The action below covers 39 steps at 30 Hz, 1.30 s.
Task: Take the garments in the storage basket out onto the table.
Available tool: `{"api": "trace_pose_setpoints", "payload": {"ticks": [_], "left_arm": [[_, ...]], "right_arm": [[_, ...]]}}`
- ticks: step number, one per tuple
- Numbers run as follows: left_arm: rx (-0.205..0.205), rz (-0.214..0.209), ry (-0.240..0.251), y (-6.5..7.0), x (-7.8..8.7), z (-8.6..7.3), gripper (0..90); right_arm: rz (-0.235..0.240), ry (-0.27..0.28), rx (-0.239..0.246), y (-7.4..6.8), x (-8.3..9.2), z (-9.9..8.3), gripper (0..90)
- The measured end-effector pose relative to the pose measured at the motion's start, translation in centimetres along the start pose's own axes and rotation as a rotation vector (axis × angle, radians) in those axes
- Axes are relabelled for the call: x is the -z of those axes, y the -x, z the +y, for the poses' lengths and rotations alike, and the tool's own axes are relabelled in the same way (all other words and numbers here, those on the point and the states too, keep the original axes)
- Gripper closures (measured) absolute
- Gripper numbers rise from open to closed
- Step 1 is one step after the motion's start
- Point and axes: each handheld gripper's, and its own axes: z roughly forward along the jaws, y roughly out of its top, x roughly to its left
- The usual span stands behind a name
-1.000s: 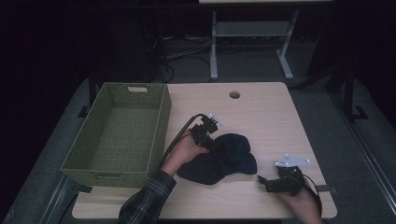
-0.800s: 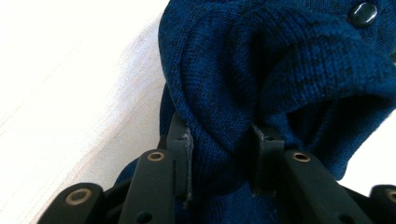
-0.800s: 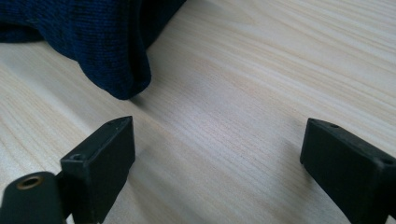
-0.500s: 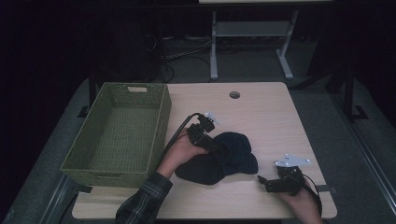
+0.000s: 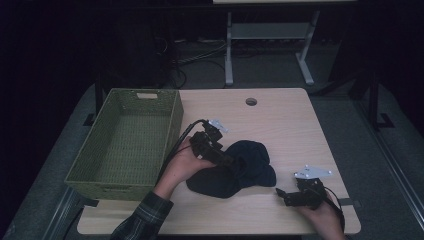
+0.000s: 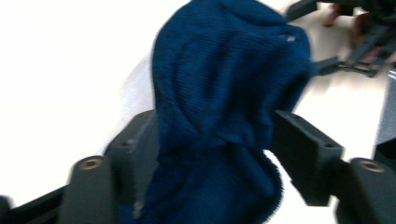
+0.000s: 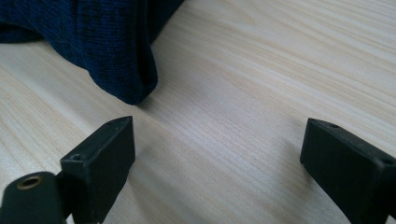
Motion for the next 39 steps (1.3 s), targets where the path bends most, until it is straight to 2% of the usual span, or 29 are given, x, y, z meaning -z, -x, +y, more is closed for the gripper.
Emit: {"api": "trace_pose_setpoints", "payload": {"ticks": [2, 6, 10, 11, 13, 14, 23, 26, 28, 30, 34, 35, 39], "left_arm": [[-0.007, -0.009, -0.008, 0.4, 0.1, -0.6, 46.9], [-0.028, -0.027, -0.009, 1.2, -0.1, -1.8, 59.4], [-0.030, -0.055, -0.025, 1.7, -1.0, -3.0, 73.7], [-0.031, -0.063, -0.022, 1.8, -1.3, -3.4, 76.5], [-0.034, -0.071, -0.009, 2.0, -1.7, -4.0, 88.1], [-0.036, -0.086, -0.011, 2.1, -2.0, -4.3, 89.9], [-0.070, -0.090, -0.012, 3.2, -4.0, -6.1, 90.0], [-0.081, -0.086, -0.042, 3.4, -5.0, -6.5, 90.0], [-0.091, -0.063, -0.061, 3.5, -5.6, -6.8, 90.0], [-0.090, -0.063, -0.072, 3.5, -6.0, -6.9, 90.0], [-0.123, -0.015, -0.122, 3.5, -6.8, -7.1, 90.0], [-0.133, -0.013, -0.125, 3.4, -7.0, -7.3, 90.0], [-0.103, -0.036, -0.103, 3.1, -7.0, -7.5, 90.0]], "right_arm": [[0.000, 0.000, 0.000, 0.0, 0.0, 0.0, 9.9], [0.000, 0.000, 0.001, 0.0, 0.0, 0.0, 9.9], [-0.001, 0.001, 0.002, 0.0, 0.0, 0.0, 9.9], [-0.001, 0.001, 0.001, 0.0, 0.0, 0.0, 9.9], [0.000, 0.002, 0.003, 0.0, 0.0, 0.0, 9.9], [0.001, 0.001, 0.001, 0.0, 0.0, 0.0, 9.9], [-0.001, 0.000, 0.000, 0.0, 0.0, 0.0, 9.9], [-0.001, 0.000, 0.001, 0.0, 0.0, 0.0, 9.9], [-0.001, 0.000, 0.000, 0.0, 0.0, 0.0, 9.9], [-0.001, 0.000, 0.001, 0.0, 0.0, 0.0, 9.9], [-0.001, 0.000, 0.001, 0.0, 0.0, 0.0, 9.9], [-0.001, 0.000, 0.001, 0.0, 0.0, 0.0, 9.9], [-0.001, 0.000, -0.001, 0.0, 0.0, 0.0, 9.9]]}}
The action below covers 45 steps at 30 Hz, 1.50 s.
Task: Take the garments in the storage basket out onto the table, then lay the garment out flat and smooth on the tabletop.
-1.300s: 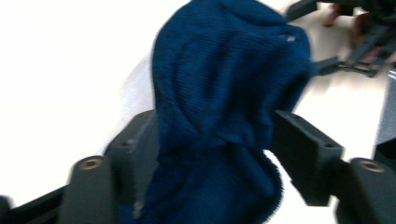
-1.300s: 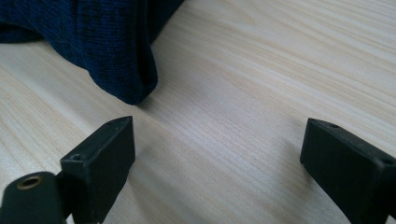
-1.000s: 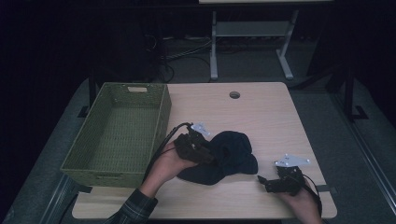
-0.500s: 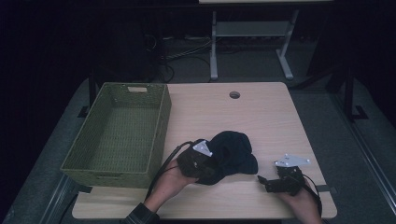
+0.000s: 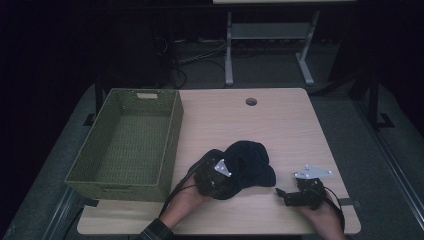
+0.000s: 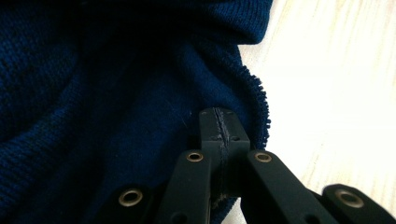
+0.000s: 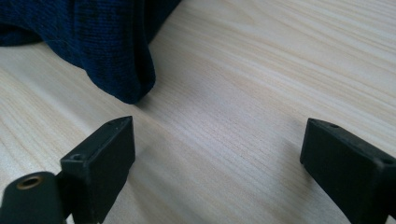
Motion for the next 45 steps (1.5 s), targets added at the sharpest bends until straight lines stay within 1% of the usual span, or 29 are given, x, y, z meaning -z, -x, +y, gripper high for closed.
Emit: {"api": "trace_pose_setpoints", "payload": {"ticks": [6, 10, 12, 16, 20, 22, 23, 25, 27, 29, 32, 34, 36, 37, 39, 40, 41, 44, 45], "left_arm": [[0.008, 0.000, 0.008, 0.0, 0.0, -0.1, 89.9], [0.014, -0.002, 0.017, -0.1, 0.0, -0.3, 89.9], [0.017, -0.002, 0.017, -0.1, 0.0, -0.3, 89.8], [0.023, 0.001, 0.018, 0.0, 0.0, -0.3, 89.9], [0.031, 0.008, 0.017, 0.0, 0.0, -0.2, 89.8], [0.026, 0.010, 0.009, 0.1, 0.0, -0.2, 89.9], [0.034, 0.012, 0.014, 0.1, 0.0, -0.2, 89.8], [0.026, 0.015, 0.012, 0.2, 0.0, -0.2, 89.8], [0.017, 0.022, 0.001, 0.2, 0.0, -0.1, 89.9], [0.021, 0.023, 0.001, 0.3, 0.0, -0.1, 89.8], [0.028, 0.016, 0.010, 0.2, 0.0, -0.1, 89.8], [0.023, 0.019, 0.015, 0.3, 0.0, -0.2, 89.9], [0.024, 0.020, 0.016, 0.3, 0.0, -0.2, 89.9], [0.025, 0.020, 0.016, 0.3, 0.0, -0.2, 89.9], [0.023, 0.021, 0.016, 0.3, 0.0, -0.2, 89.9], [0.024, 0.021, 0.017, 0.3, 0.0, -0.2, 89.9], [0.022, 0.022, 0.017, 0.3, 0.0, -0.2, 89.9], [0.020, 0.022, 0.016, 0.3, 0.0, -0.2, 89.9], [0.020, 0.022, 0.017, 0.3, 0.0, -0.2, 89.9]], "right_arm": [[0.000, -0.002, 0.002, 0.0, 0.0, 0.0, 9.9], [0.008, -0.031, 0.004, -0.3, 0.1, 0.3, 10.3], [0.016, -0.031, -0.003, -0.5, 0.3, 0.5, 10.3], [0.039, -0.013, -0.010, -0.6, 0.9, 1.1, 10.3], [0.067, 0.023, -0.009, -0.7, 1.9, 2.0, 10.4], [0.080, 0.036, -0.007, -0.7, 2.3, 2.4, 10.7], [0.089, 0.040, -0.007, -0.7, 2.4, 2.7, 10.7], [0.102, 0.047, -0.004, -0.8, 2.6, 3.1, 10.8], [0.116, 0.058, 0.001, -0.8, 2.8, 3.6, 14.3], [0.133, 0.068, 0.003, -0.9, 2.9, 4.1, 14.3], [0.146, 0.080, 0.005, -0.9, 2.8, 4.7, 14.4], [0.171, 0.087, 0.001, -0.9, 2.7, 5.2, 15.6], [0.176, 0.089, 0.006, -1.0, 2.3, 5.7, 15.7], [0.179, 0.087, 0.007, -1.0, 2.1, 5.9, 17.0], [0.190, 0.091, 0.013, -1.1, 1.8, 6.3, 22.2], [0.198, 0.095, 0.013, -1.2, 1.5, 6.6, 22.8], [0.203, 0.090, 0.010, -1.2, 1.3, 6.8, 24.5], [0.216, 0.076, 0.018, -1.4, 0.5, 7.3, 29.5], [0.226, 0.081, 0.022, -1.4, 0.2, 7.4, 31.9]]}}
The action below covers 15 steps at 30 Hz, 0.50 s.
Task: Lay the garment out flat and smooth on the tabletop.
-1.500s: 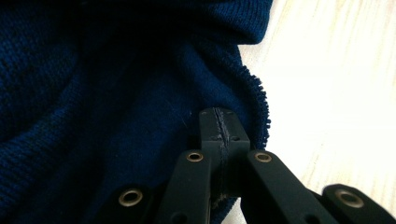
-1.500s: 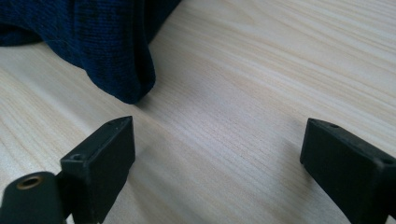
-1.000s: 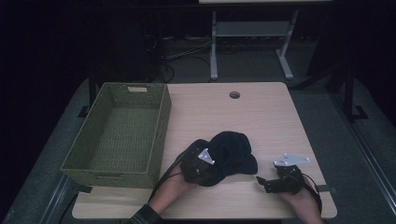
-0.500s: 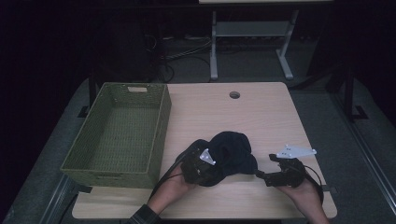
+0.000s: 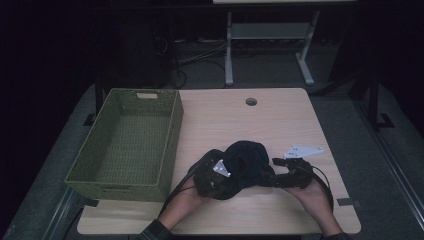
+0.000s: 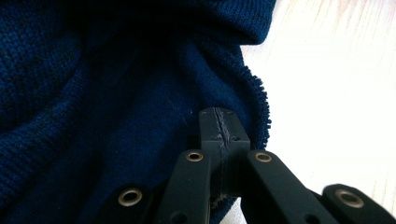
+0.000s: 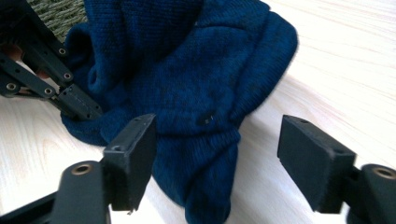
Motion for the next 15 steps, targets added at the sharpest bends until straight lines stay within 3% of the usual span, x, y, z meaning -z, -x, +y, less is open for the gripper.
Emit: {"api": "trace_pose_setpoints", "payload": {"ticks": [8, 12, 15], "left_arm": [[0.001, -0.001, 0.002, 0.0, 0.0, 0.0, 89.9], [0.004, -0.006, 0.002, -0.1, 0.0, 0.0, 89.9], [0.004, -0.005, 0.002, 0.0, 0.0, 0.0, 89.9]], "right_arm": [[0.042, -0.034, -0.019, 0.0, -1.4, 0.2, 50.7], [0.043, -0.030, -0.003, -0.1, -1.3, 0.1, 67.6], [0.040, -0.027, 0.019, -0.2, -1.1, 0.2, 74.1]]}}
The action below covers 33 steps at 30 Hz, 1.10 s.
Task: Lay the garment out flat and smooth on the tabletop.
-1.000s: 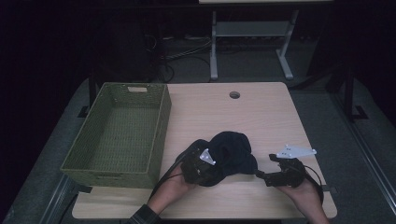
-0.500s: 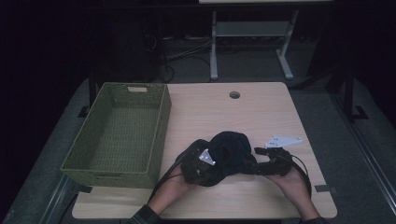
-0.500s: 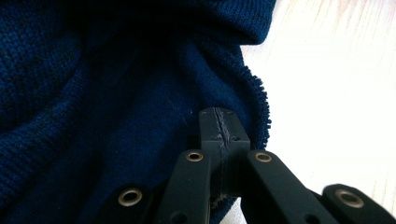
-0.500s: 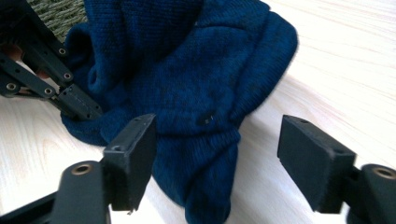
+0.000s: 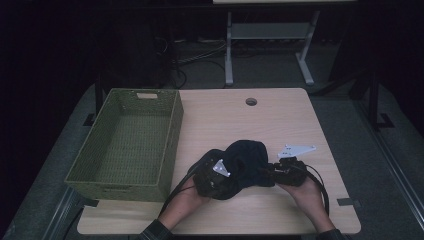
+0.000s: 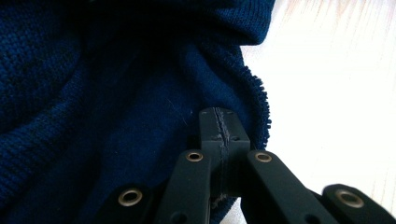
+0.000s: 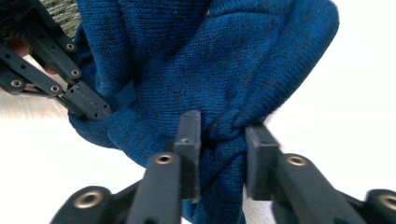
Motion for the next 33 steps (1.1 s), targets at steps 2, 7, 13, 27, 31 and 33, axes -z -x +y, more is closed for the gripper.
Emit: {"api": "trace_pose_setpoints", "payload": {"ticks": [2, 7, 13, 27, 31, 33], "left_arm": [[0.000, -0.001, 0.000, 0.0, 0.0, 0.0, 89.9], [0.000, -0.001, 0.002, 0.0, 0.0, 0.0, 89.9], [0.000, 0.004, 0.003, 0.0, 0.0, 0.0, 90.0], [0.001, 0.002, 0.007, 0.0, 0.0, 0.0, 90.0], [0.003, 0.000, 0.008, 0.0, 0.0, 0.0, 90.0], [0.002, 0.000, 0.008, -0.1, 0.0, 0.0, 90.0]], "right_arm": [[-0.001, -0.001, 0.003, -0.1, 0.1, 0.1, 75.1], [-0.007, 0.012, 0.016, -0.2, 0.5, 0.4, 75.8], [-0.009, 0.031, 0.020, -0.1, 0.9, 1.5, 75.9], [-0.045, 0.063, 0.028, 0.4, 0.9, 5.4, 76.2], [-0.050, 0.064, 0.030, 0.6, 0.6, 6.4, 76.2], [-0.058, 0.068, 0.038, 0.7, 0.5, 7.1, 76.3]]}}
